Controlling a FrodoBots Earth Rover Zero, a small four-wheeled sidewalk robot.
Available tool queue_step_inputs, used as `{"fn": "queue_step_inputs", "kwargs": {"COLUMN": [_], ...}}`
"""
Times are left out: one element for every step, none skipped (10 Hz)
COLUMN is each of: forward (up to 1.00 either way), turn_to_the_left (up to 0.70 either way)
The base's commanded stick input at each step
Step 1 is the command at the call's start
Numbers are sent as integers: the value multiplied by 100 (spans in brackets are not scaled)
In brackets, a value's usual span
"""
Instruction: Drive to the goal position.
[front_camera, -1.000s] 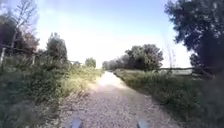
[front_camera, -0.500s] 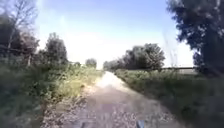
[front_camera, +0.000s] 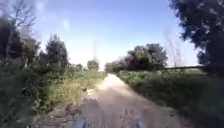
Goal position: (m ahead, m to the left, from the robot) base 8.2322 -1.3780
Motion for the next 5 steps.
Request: {"fn": "queue_step_inputs", "kwargs": {"forward": [70, 70, 70, 70, 70], "turn_to_the_left": [0, 0, 0, 0, 0]}}
